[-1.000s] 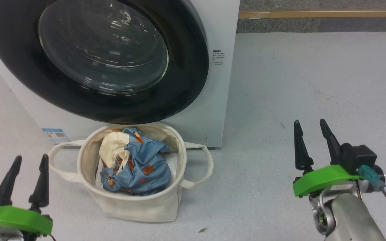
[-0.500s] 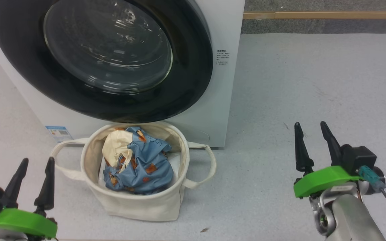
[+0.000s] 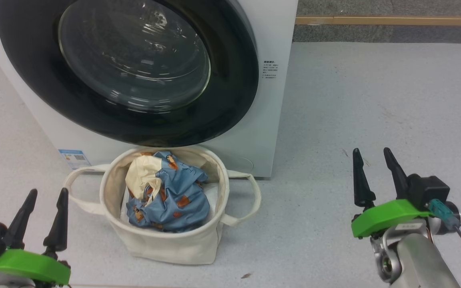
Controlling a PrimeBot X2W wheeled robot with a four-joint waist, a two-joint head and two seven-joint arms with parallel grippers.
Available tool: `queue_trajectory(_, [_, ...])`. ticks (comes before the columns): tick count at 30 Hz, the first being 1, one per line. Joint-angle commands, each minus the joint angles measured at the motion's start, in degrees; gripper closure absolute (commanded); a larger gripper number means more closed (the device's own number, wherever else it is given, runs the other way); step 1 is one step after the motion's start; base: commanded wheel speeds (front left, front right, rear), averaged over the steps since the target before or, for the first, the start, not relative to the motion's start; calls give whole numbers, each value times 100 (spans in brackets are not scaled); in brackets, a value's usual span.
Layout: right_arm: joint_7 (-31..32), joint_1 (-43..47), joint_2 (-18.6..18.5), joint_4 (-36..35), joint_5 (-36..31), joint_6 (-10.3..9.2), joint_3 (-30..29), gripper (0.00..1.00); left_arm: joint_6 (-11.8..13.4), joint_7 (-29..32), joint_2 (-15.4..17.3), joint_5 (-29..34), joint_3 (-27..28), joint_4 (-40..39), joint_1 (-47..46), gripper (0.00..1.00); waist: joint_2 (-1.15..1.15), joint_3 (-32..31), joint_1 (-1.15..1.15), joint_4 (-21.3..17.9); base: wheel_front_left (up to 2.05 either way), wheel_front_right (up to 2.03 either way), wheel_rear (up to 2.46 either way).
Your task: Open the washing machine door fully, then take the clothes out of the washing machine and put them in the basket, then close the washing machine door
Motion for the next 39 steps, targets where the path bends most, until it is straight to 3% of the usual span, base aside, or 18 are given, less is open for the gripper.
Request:
queue_trajectory(1, [-30, -142, 39, -159, 15, -1, 104, 0, -32, -68, 250, -32, 254, -148, -195, 0, 0, -5, 0, 0, 0, 0, 0])
queue_trajectory(33, [-30, -165, 39, 6, 78, -1, 144, 0, -32, -68, 378, -278, 11, -69, -294, 0, 0, -23, 0, 15, 0, 0, 0])
queue_trajectory(34, [0, 1, 1, 178, 36, 0, 13, 100, 1, 0, 111, -266, -239, 74, -3, 100, 0, -23, 0, 15, 0, 0, 0])
queue_trajectory(39, [72, 139, 17, 409, 229, 0, -22, 100, 9, 65, -124, -409, -263, 252, 115, 100, 0, -26, 2, 38, 0, 0, 0])
